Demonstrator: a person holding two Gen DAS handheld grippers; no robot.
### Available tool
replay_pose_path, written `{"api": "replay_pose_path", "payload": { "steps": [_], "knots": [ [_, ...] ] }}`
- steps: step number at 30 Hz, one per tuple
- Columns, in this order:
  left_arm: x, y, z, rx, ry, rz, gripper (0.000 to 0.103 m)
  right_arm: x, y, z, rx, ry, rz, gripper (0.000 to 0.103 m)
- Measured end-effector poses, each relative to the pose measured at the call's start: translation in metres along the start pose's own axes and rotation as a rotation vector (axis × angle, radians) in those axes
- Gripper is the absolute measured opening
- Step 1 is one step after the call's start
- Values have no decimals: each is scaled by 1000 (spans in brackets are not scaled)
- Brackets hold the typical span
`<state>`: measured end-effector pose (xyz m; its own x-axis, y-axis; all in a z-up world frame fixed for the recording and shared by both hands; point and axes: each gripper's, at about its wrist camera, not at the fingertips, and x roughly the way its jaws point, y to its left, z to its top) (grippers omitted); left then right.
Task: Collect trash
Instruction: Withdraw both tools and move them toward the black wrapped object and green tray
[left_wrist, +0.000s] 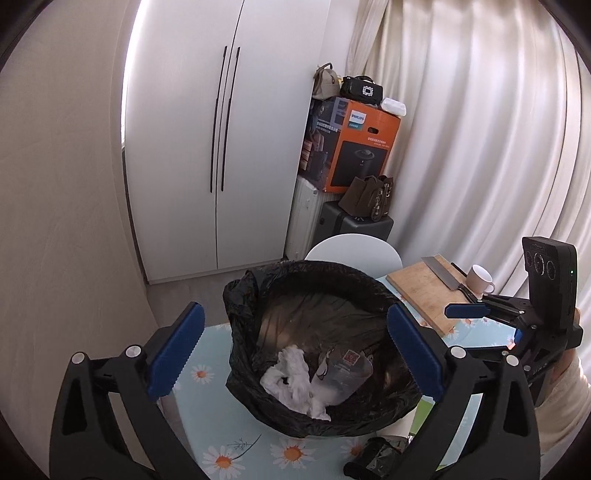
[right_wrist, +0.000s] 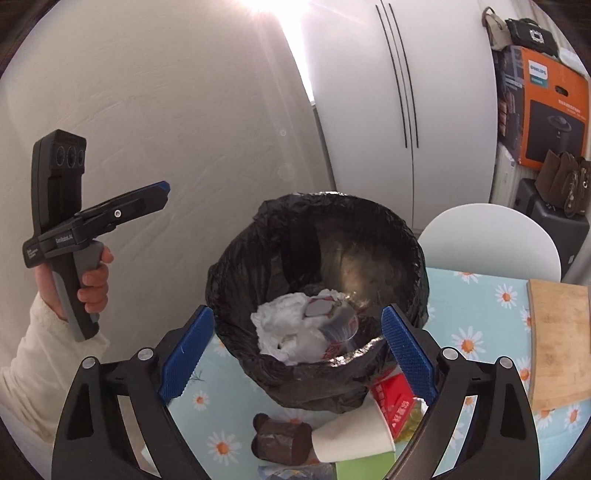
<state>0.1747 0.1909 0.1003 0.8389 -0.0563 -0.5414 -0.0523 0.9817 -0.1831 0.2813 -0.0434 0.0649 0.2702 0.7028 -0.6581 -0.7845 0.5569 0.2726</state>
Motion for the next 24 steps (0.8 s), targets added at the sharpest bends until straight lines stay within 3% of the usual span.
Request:
{"api": "replay_pose_path", "payload": {
  "steps": [2,12,24],
  "knots": [
    [1,7,-10,-35,26,-20,97,1,-8,-6,2,25,-49,88],
    [1,7,-42,-3,92,-85,97,-11,-26,-45,97,53,-218,88],
    [11,-7,-84,43,180,-166,97,-37,-14,-104,174,77,-334,88]
  ]
}}
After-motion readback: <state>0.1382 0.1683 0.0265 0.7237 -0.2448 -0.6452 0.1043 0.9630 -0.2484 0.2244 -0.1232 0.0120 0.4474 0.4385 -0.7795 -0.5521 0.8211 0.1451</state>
